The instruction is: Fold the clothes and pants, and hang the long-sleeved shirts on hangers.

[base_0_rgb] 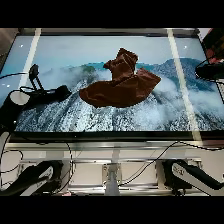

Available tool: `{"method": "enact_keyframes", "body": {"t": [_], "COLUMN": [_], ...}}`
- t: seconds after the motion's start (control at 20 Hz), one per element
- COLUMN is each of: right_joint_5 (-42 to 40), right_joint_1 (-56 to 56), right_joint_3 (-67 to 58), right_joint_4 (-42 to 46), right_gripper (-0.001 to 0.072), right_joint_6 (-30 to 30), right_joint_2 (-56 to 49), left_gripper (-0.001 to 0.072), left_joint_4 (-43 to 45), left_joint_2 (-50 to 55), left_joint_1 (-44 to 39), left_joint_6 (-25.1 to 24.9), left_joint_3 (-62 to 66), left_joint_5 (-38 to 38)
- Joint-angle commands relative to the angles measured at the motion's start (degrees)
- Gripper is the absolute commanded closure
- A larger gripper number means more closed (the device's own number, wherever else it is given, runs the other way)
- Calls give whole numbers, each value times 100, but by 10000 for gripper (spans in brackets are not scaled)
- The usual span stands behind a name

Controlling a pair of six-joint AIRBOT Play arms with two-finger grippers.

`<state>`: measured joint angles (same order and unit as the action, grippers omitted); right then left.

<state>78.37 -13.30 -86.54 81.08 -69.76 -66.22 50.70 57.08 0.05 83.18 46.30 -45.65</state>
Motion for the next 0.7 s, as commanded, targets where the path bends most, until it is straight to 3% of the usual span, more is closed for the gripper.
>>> {"method": "enact_keyframes", "body": {"t": [0.0, 0.65], "right_joint_5": [9, 2], "right_joint_1": [2, 2], "right_joint_3": [2, 0], "right_joint_4": [0, 2], "right_gripper": [701, 701], "right_joint_6": [-2, -2], "right_joint_2": [-7, -4], "left_gripper": [690, 690], "left_joint_4": [0, -20], "left_joint_2": [0, 0], "left_joint_1": [4, 2], "left_joint_6": [-2, -2], "left_joint_3": [-9, -9], "left_joint_5": [-4, 234]}}
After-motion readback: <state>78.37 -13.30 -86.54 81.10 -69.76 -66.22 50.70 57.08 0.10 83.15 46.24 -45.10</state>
